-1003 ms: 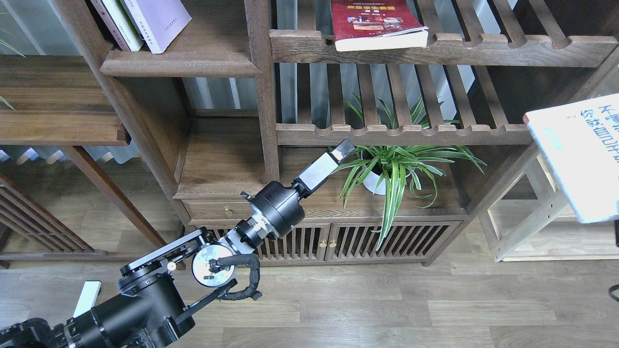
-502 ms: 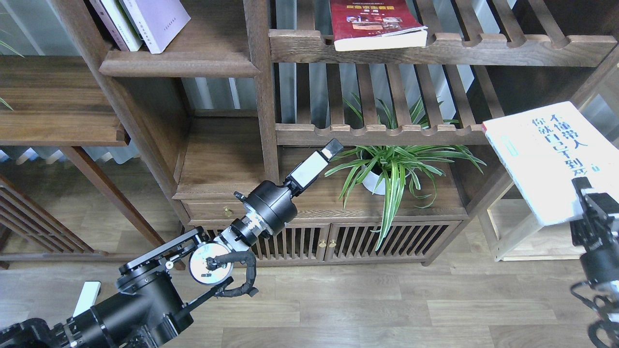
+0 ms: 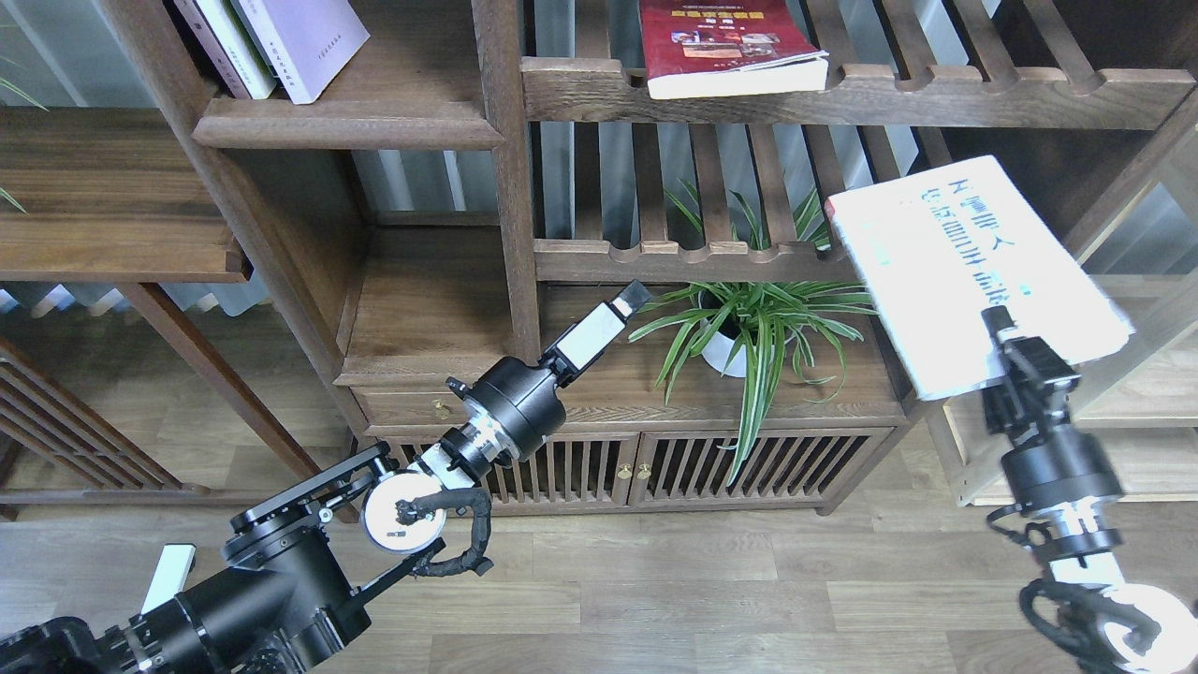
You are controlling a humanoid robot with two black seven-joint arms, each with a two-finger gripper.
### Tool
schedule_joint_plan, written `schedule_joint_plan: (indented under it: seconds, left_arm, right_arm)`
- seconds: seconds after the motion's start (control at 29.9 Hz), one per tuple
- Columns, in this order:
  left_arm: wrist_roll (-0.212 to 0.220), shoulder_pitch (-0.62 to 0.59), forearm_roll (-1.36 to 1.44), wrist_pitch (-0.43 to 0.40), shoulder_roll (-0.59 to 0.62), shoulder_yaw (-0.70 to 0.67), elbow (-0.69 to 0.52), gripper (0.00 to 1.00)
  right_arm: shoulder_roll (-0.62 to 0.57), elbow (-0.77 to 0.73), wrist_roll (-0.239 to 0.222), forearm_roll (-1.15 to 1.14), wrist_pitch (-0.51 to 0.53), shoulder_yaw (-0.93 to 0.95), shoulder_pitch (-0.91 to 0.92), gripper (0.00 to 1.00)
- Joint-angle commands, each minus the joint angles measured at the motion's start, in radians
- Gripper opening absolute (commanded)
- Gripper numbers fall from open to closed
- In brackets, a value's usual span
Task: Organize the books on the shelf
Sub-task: 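Bring the white book down toward the left gripper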
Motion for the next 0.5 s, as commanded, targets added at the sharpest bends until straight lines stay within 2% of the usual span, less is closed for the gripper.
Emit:
schedule_joint_plan:
  seconds: [0.0,0.47]
  left_arm:
    - [0.000,-0.002,0.001,0.000,0.000,-0.001,0.000,0.99]
    - [0.017,-0.006,-0.037,0.009,0.000,0.019,0.012,0.98]
  right_arm:
    - [0.041,0.000,-0.002,-0.037,-0.001,-0.003,0.000,0.03]
    - [0.117,0.006,-0.005,-0.090,-0.001,-0.064,-0.002,0.03]
